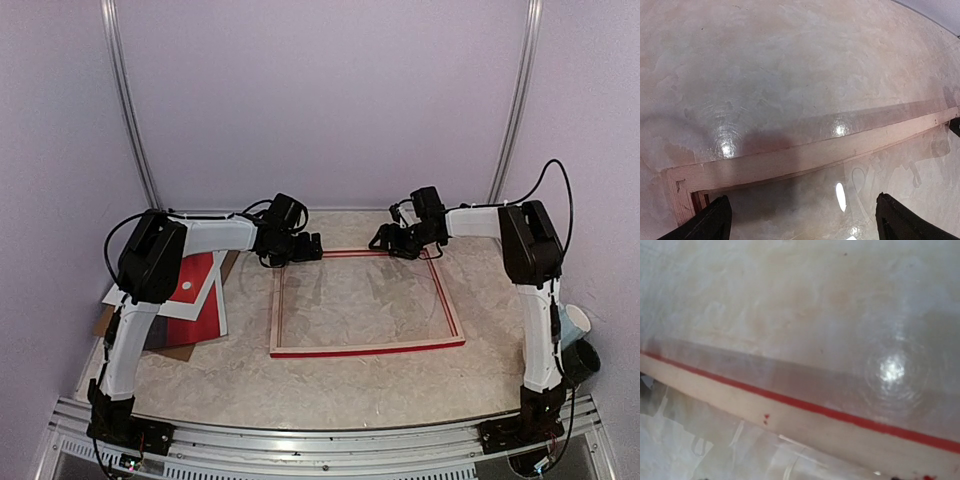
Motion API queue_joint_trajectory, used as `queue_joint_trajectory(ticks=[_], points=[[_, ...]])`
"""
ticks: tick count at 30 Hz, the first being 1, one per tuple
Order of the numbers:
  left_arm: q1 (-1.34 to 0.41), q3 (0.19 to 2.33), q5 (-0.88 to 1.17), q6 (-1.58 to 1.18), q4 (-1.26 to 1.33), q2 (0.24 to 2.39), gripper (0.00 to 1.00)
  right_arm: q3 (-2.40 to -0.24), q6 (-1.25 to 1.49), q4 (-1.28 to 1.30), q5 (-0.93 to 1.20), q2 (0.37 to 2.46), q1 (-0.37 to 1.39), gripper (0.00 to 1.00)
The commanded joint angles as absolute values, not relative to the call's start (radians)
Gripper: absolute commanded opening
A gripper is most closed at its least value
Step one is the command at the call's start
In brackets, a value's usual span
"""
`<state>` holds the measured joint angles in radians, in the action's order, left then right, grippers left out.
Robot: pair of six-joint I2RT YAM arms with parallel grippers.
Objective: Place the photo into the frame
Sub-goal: Adjust the glass panel in the frame body.
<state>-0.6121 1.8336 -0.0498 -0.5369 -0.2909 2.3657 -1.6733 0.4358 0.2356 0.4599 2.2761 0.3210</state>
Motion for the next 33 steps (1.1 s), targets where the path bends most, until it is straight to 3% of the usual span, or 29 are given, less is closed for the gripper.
queue_joint_trajectory(ticks=[1,14,23,33], points=[[-0.612,1.812,-0.031,-0.533,-0.286,2.376,0.99,-1.680,0.434,0.257,0.418,2.296,0.330,0.78],[-0.601,1.777,-0.031,-0.534,-0.271,2.359,0.99,-1.540,0.457,0.245,0.330,2.206,0.261,0.80],[-0.600,1.769,-0.032,-0.535,-0.269,2.352,0.99,-1.526,0.431,0.233,0.366,2.133,0.233,0.80],[-0.592,1.745,-0.013,-0.543,-0.247,2.318,0.99,-1.538,0.376,0.295,0.269,2.109,0.198,0.80]])
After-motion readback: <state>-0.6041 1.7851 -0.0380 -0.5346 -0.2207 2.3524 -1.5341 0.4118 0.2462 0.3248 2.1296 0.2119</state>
